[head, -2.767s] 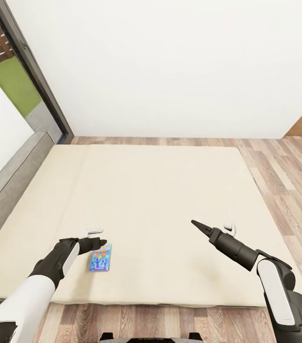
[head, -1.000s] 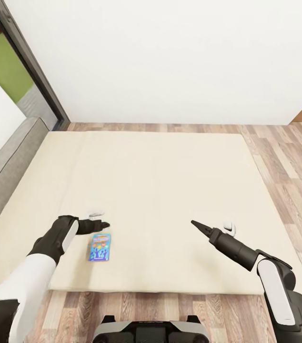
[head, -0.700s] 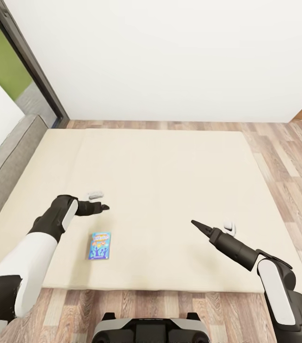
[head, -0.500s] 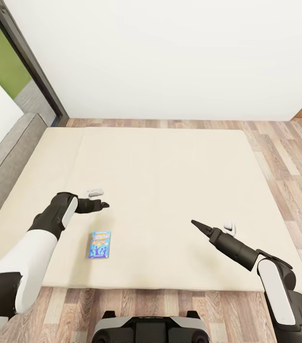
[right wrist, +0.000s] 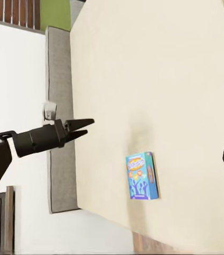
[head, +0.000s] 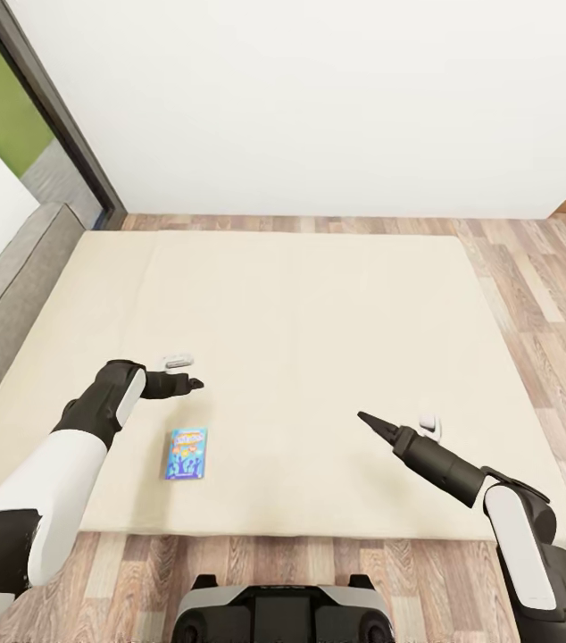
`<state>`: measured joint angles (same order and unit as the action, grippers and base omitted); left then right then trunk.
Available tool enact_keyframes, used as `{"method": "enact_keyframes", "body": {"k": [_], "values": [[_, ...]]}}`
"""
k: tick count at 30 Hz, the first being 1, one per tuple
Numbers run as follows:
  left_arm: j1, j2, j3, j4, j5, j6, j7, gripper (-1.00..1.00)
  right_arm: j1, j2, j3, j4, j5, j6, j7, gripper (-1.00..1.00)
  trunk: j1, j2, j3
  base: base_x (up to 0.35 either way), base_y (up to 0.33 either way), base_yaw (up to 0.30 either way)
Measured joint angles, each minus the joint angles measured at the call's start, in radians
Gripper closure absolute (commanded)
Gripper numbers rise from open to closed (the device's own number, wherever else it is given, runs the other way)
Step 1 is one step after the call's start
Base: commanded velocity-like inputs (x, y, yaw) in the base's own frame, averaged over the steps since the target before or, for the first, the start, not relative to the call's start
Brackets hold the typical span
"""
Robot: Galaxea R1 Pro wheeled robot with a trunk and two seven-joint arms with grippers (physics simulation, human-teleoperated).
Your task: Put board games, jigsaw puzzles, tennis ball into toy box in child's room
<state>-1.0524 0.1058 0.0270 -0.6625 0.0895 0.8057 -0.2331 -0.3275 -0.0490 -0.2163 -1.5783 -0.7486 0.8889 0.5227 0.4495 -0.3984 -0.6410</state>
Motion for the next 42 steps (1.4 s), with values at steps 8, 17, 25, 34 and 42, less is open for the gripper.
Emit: {"method": "enact_keyframes", "body": {"k": [8, 17, 25, 34, 42], "values": [[0.000, 0.000, -0.002, 0.001, -0.001, -0.023, 0.001, -1.00, 0.001, -0.006, -0.033, -0.002, -0.005, 0.115, 0.324, -1.00, 0.000, 0.000, -0.013, 0.000, 0.000, 0.012], [0.001, 0.000, -0.003, 0.001, -0.010, -0.040, 0.000, -1.00, 0.003, -0.013, -0.085, -0.003, 0.009, 0.149, 0.646, -1.00, 0.000, 0.000, -0.027, 0.000, 0.000, 0.109], [0.001, 0.000, -0.003, 0.002, -0.011, -0.041, 0.000, -1.00, 0.003, -0.012, -0.094, -0.003, 0.013, 0.146, 0.659, -1.00, 0.000, 0.000, -0.040, 0.000, 0.000, 0.124], [0.000, 0.000, -0.003, 0.002, -0.011, -0.042, 0.000, -1.00, 0.003, -0.010, -0.096, -0.002, 0.013, 0.140, 0.599, -1.00, 0.000, 0.000, -0.043, 0.000, 0.000, 0.024], [0.046, -0.045, -0.016, 0.013, -0.005, -0.049, 0.021, -1.00, 0.003, 0.005, -0.110, 0.014, 0.035, 0.132, 0.600, -1.00, 0.000, 0.000, -0.043, 0.000, 0.000, 0.000]]}}
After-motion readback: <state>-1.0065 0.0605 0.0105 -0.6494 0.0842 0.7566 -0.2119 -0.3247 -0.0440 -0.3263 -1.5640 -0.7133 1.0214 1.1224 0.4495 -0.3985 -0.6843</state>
